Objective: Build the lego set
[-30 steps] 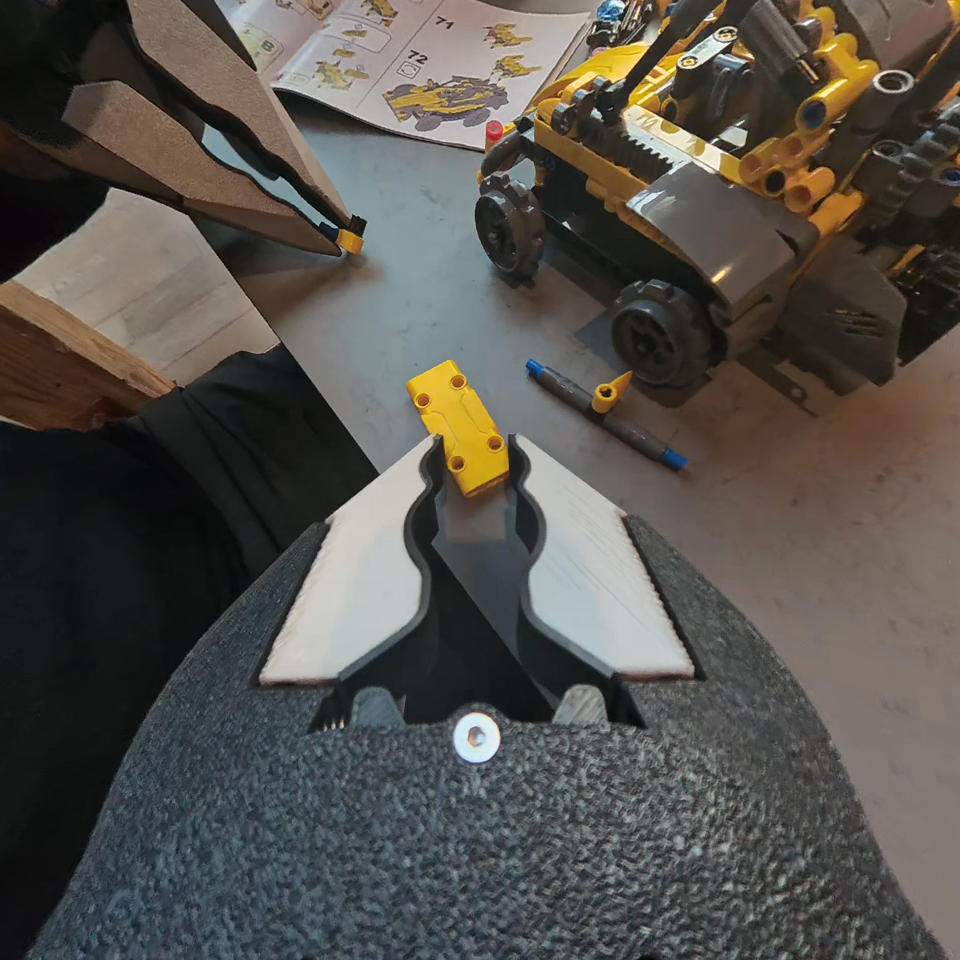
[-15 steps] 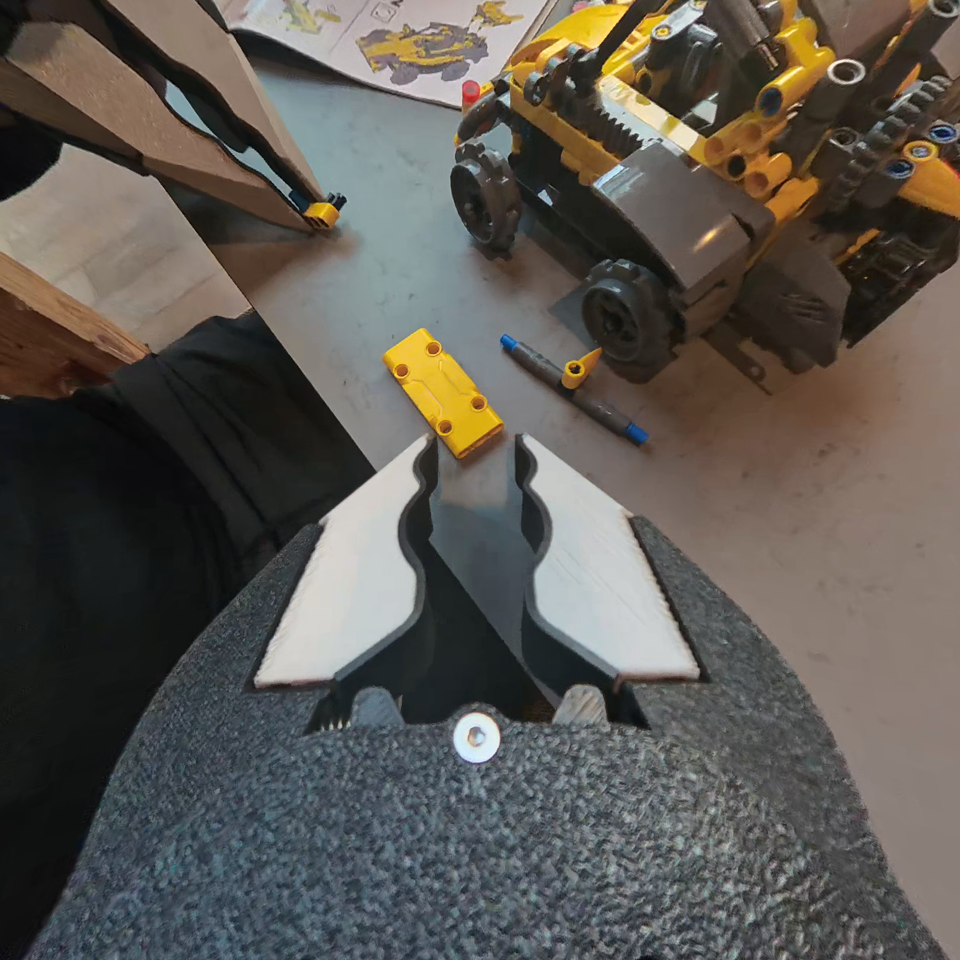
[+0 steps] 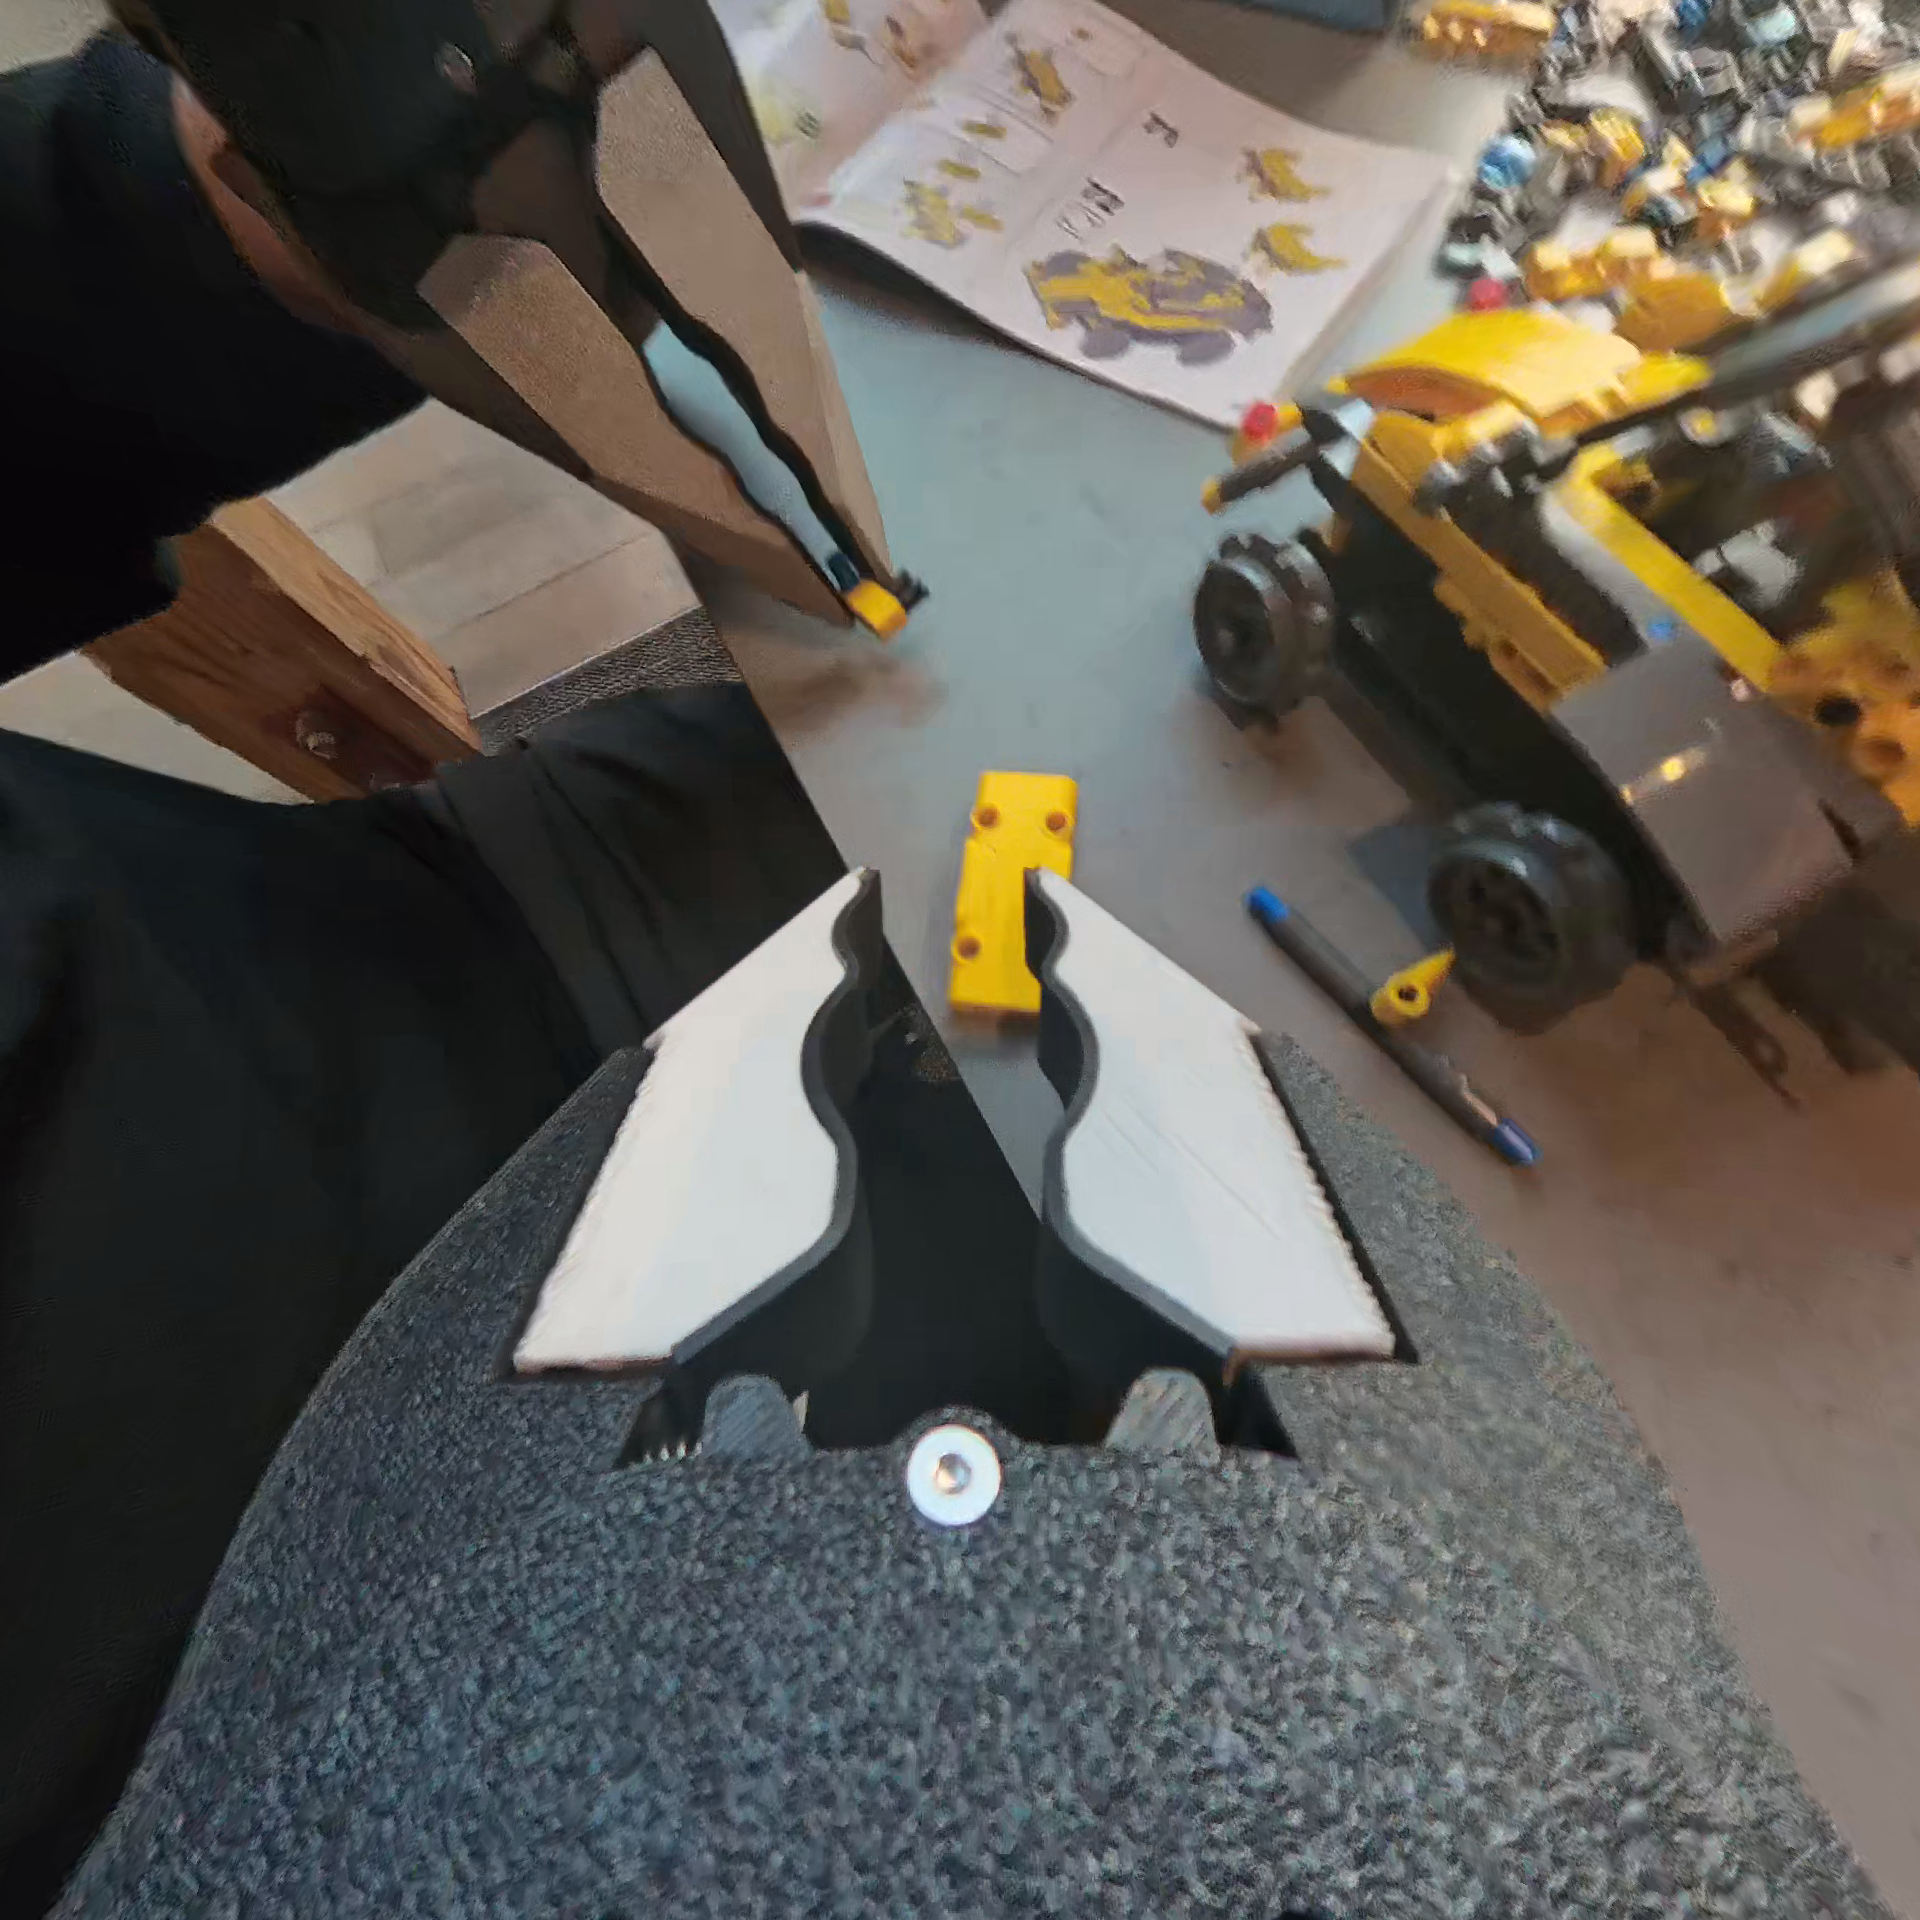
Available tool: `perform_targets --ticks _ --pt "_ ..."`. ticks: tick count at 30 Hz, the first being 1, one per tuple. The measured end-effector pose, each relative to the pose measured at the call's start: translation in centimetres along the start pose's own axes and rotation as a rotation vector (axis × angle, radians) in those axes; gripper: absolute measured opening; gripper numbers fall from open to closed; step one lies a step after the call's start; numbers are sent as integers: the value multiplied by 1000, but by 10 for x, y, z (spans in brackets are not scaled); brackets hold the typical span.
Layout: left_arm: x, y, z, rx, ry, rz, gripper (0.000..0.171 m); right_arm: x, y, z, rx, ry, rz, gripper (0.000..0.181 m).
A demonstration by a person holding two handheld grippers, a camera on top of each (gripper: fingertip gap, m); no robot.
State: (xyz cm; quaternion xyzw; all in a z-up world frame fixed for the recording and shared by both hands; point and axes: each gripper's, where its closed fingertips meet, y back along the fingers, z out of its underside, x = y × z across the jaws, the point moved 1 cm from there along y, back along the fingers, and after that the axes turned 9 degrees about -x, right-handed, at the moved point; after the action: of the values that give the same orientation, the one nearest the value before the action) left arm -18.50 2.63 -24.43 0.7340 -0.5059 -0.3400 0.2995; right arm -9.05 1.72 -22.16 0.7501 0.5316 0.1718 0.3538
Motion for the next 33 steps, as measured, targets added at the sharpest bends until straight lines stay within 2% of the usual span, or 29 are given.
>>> perform_targets --ticks 2,4,7,9,11,13,19,23,33 --pt "12 6 -10 54 -160 -23 4 -15 -3 -17 29 107 -27 29" --pt "18 8 -18 90 -247 -58 4 -33 -9 -33 59 247 -34 30" --pt "27 10 -22 118 -234 -14 4 -42 -24 -40 21 450 88 30" --pt "30 13 -24 145 -242 3 4 -42 -33 -39 -12 534 167 28" --pt "34 15 -24 158 -257 24 4 -48 -36 -39 -3 586 183 24" --pt "37 15 -23 159 -266 38 4 -54 -36 -41 17 615 185 17" --pt "43 15 -20 158 -308 58 4 -55 -39 -38 3 603 172 25" --pt "45 19 -21 175 -359 40 4 -60 -38 -36 11 622 150 18" --pt "30 16 -22 177 -221 40 4 -54 -39 -38 40 626 252 0"
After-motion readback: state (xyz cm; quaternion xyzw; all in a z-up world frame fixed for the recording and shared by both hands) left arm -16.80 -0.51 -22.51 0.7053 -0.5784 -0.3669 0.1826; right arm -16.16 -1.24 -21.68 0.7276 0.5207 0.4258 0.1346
